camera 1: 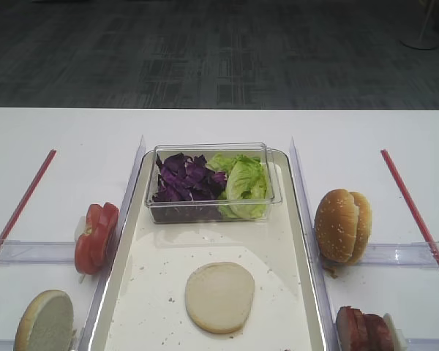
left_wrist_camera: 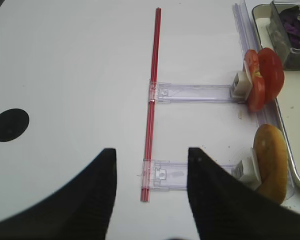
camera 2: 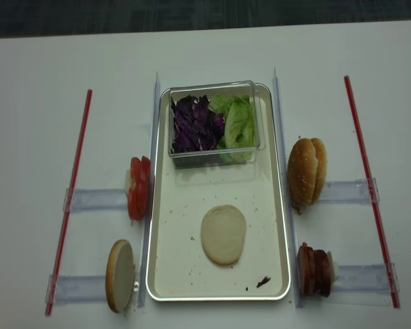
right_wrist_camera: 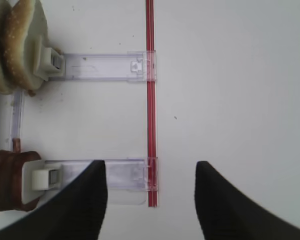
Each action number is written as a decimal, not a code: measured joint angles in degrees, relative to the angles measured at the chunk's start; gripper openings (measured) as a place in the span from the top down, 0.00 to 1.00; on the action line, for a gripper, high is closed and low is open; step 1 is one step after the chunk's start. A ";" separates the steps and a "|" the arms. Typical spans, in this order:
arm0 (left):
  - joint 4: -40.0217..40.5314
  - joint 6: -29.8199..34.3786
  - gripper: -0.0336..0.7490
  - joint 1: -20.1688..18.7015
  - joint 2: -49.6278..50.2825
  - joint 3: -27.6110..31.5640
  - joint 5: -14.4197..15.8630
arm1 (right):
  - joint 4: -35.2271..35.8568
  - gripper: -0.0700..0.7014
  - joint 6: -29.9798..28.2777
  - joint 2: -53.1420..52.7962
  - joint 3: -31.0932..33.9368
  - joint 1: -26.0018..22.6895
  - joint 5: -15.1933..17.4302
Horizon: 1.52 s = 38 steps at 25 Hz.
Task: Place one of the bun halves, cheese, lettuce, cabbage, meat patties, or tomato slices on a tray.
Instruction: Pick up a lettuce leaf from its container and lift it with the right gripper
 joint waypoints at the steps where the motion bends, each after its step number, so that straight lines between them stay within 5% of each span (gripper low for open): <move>1: 0.00 0.00 0.57 0.00 0.00 0.00 0.00 | 0.00 0.36 -0.09 1.69 -0.55 0.00 -0.41; 12: 0.00 0.00 0.57 0.00 0.00 0.00 0.00 | 0.00 0.36 -1.20 18.99 -9.00 0.00 -5.53; 38: 0.00 0.00 0.57 0.00 0.00 0.00 0.00 | 0.00 0.36 -3.03 49.46 -30.75 0.10 -6.02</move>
